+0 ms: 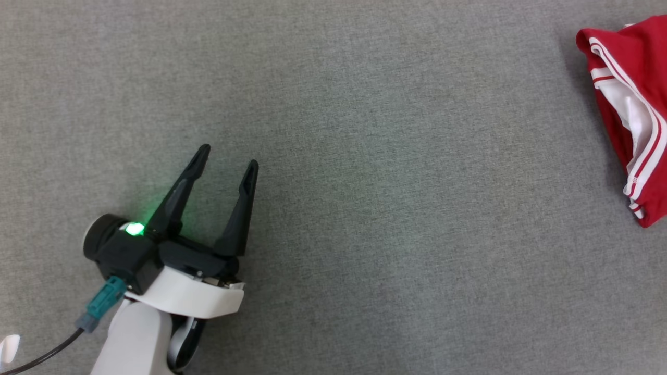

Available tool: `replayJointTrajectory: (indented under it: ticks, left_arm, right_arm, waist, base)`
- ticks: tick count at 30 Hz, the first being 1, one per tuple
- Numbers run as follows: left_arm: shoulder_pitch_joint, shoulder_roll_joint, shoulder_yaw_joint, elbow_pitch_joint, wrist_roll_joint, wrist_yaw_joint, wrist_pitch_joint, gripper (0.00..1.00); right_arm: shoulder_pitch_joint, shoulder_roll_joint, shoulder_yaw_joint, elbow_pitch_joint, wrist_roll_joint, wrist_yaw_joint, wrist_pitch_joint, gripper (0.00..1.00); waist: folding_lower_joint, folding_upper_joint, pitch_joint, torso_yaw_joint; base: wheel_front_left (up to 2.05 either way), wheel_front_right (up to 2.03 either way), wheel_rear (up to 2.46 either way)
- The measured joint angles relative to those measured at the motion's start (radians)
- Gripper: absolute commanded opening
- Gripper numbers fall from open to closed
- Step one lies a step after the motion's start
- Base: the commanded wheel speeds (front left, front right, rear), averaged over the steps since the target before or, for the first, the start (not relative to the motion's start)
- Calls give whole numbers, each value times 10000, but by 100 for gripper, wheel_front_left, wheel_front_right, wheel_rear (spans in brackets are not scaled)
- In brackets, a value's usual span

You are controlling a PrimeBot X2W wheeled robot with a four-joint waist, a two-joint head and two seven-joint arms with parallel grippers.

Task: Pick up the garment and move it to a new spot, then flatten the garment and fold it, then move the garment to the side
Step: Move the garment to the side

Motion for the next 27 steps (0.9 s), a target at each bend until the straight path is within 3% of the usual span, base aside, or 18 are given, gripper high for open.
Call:
replayJointTrajectory:
  ticks: [8,14,20,27]
  left_arm:
    - [-80,-2,98,190,-17,8,4,100]
    - [149,-121,265,422,-92,79,29,100]
    - [544,-314,633,514,-255,142,29,100]
    - [1091,-481,1250,614,-372,228,29,100]
  right_arm:
    - [-604,247,-113,2027,-1252,4,-458,100]
    - [-876,385,-153,2554,-1601,6,-826,100]
    - [-890,468,136,2178,-1870,8,-1195,100]
    - [-190,564,642,483,-1496,8,-1465,100]
  waist:
    - [1,0,-168,60]
    - [1,-1,-789,41]
    - [1,-1,-1814,56]
    - [0,-1,-3255,167]
  base:
    - [0,0,0]
    - [0,0,0]
    - [0,0,0]
    - [0,0,0]
